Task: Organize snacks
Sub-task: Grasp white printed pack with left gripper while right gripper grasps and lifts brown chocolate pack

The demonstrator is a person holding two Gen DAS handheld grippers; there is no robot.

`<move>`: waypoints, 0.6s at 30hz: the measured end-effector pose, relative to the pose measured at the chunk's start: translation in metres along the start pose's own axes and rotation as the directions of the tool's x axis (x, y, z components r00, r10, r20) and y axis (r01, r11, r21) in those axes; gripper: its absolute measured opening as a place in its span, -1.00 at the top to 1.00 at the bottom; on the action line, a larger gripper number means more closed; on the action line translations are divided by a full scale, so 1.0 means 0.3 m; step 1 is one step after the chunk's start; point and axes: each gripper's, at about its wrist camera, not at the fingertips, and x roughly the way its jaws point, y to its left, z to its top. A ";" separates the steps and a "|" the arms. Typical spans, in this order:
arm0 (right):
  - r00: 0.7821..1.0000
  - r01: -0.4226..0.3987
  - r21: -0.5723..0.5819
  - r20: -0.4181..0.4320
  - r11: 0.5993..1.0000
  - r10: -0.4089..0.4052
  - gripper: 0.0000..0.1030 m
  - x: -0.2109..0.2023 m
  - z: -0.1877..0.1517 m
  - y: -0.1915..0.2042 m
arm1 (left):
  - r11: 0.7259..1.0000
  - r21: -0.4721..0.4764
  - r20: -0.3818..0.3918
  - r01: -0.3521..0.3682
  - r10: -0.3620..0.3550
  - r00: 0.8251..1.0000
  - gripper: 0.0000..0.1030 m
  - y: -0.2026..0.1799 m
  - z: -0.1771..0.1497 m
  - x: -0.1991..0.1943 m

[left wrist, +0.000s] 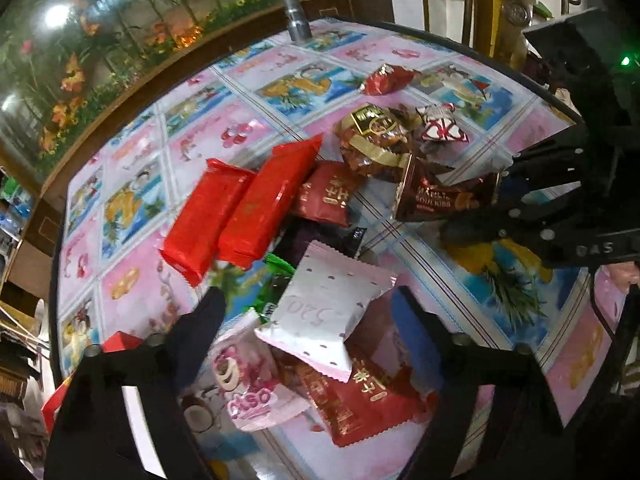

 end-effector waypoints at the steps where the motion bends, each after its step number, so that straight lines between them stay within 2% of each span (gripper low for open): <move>1: 1.000 -0.012 0.003 -0.007 1.000 0.012 0.54 -0.003 0.003 0.000 | 1.000 -0.001 -0.006 0.015 -0.015 1.000 -0.29 0.002 0.001 0.006; 3: 1.000 -0.016 0.016 0.005 1.000 0.016 0.53 -0.021 0.009 -0.009 | 0.998 -0.014 -0.017 0.053 -0.053 0.998 0.16 0.006 0.000 0.014; 5: 0.999 -0.033 0.039 0.021 0.999 0.032 0.41 -0.040 0.013 -0.025 | 0.995 -0.027 -0.026 0.093 -0.094 0.995 0.26 0.009 -0.004 0.022; 7: 0.998 -0.046 0.054 0.037 0.997 0.044 0.15 -0.051 0.014 -0.030 | 0.993 -0.026 -0.019 0.113 -0.114 0.993 0.26 0.004 -0.010 0.025; 11: 0.998 -0.004 0.010 0.055 1.000 0.003 0.06 -0.047 0.014 0.002 | 0.984 -0.013 -0.008 0.179 -0.179 0.984 0.29 -0.025 -0.017 0.009; 15: 0.999 0.010 0.014 0.036 1.000 -0.010 0.06 -0.010 0.014 0.005 | 0.980 0.000 0.003 0.201 -0.201 0.980 0.29 -0.056 -0.015 -0.004; 17: 0.999 0.023 0.005 0.037 1.000 -0.024 0.14 0.002 0.010 0.011 | 0.976 -0.019 0.013 0.219 -0.219 0.976 0.29 -0.058 -0.017 -0.008; 18: 0.999 0.031 -0.002 0.044 1.000 -0.030 0.31 0.003 0.007 0.014 | 0.972 -0.034 0.022 0.231 -0.230 0.973 0.29 -0.055 -0.018 -0.010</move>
